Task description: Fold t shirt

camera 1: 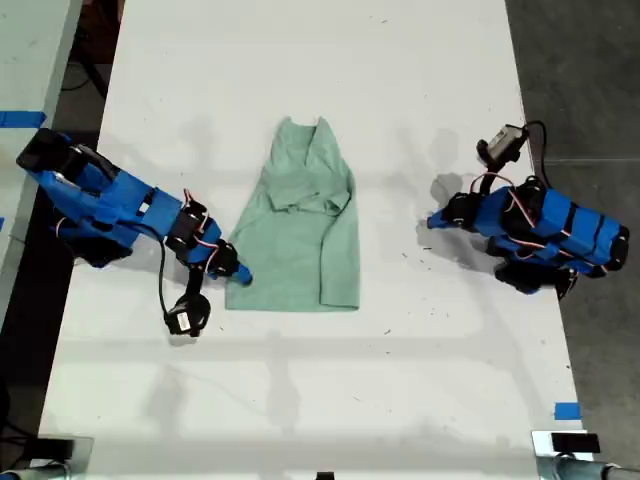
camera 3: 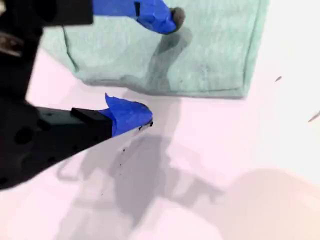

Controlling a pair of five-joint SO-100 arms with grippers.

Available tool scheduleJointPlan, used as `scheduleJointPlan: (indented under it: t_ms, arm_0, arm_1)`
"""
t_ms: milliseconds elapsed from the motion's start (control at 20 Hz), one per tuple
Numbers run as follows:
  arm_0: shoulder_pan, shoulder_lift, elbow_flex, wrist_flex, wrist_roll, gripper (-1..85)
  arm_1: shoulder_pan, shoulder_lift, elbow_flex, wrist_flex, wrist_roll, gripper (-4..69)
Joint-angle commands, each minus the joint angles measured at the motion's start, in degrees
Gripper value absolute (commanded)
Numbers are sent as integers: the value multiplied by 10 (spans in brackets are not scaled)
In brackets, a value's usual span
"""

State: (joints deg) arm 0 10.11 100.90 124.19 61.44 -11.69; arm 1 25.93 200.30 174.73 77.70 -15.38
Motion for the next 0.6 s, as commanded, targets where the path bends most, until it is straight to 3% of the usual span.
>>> scheduleJointPlan:
  t_ms: [0,100,150,200,400,550]
  arm_0:
    - [-25,-9,-28,3,-40,230]
    - [-39,-33,-29,-3,-50,192]
    - [-43,-50,-34,-4,-50,128]
    - [-45,-66,-40,-4,-51,-3]
    - [-33,-76,-55,8,-69,-3]
    - [-21,-59,-132,140,-107,-3]
  arm_1:
    - [1,8,27,0,-6,-13]
    - [0,8,27,0,-6,-13]
    - [0,8,27,0,-6,-13]
    - [0,8,27,0,-6,-13]
    - [0,8,27,0,-6,-13]
    - [-1,8,27,0,-6,-13]
